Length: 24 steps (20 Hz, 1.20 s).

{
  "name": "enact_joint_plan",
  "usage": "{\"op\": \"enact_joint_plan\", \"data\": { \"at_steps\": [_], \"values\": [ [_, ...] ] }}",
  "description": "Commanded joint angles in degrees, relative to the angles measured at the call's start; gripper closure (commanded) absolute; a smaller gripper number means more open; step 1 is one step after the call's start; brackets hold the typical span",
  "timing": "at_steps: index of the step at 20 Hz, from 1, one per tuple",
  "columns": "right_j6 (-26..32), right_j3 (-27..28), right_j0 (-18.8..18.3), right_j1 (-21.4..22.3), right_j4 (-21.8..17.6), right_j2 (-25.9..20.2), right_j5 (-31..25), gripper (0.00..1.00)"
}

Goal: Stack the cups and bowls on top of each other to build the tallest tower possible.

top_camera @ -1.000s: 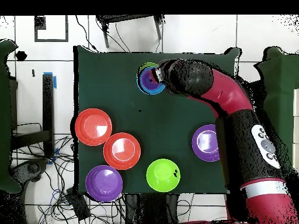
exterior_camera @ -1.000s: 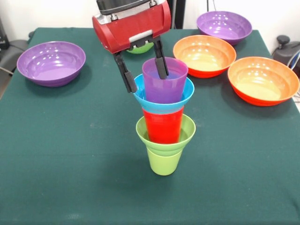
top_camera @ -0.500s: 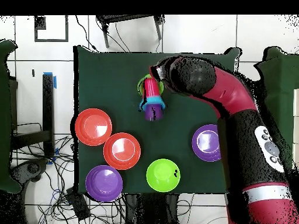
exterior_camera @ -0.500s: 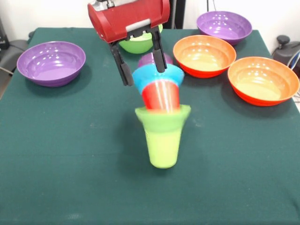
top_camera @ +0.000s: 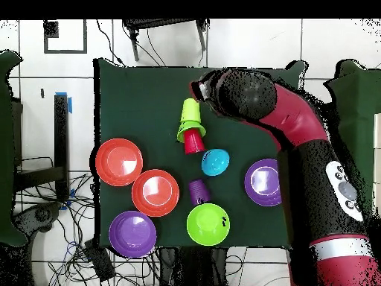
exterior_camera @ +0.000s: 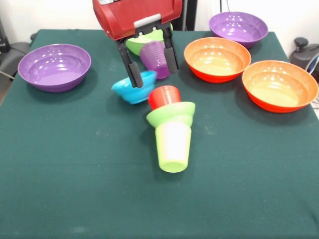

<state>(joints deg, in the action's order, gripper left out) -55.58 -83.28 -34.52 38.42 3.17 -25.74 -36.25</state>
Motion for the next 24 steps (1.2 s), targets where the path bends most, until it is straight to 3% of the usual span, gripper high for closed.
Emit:
{"op": "enact_joint_plan", "data": {
  "at_steps": [1,17,24],
  "values": [
    [-9.39,-5.02,1.81,-1.18,0.34,-1.70,1.31,0.00],
    [-10.44,-5.33,1.95,2.71,1.19,-0.63,-0.41,0.00],
    [-9.86,-5.11,1.39,2.01,0.92,-0.66,0.16,0.00]
  ]
}}
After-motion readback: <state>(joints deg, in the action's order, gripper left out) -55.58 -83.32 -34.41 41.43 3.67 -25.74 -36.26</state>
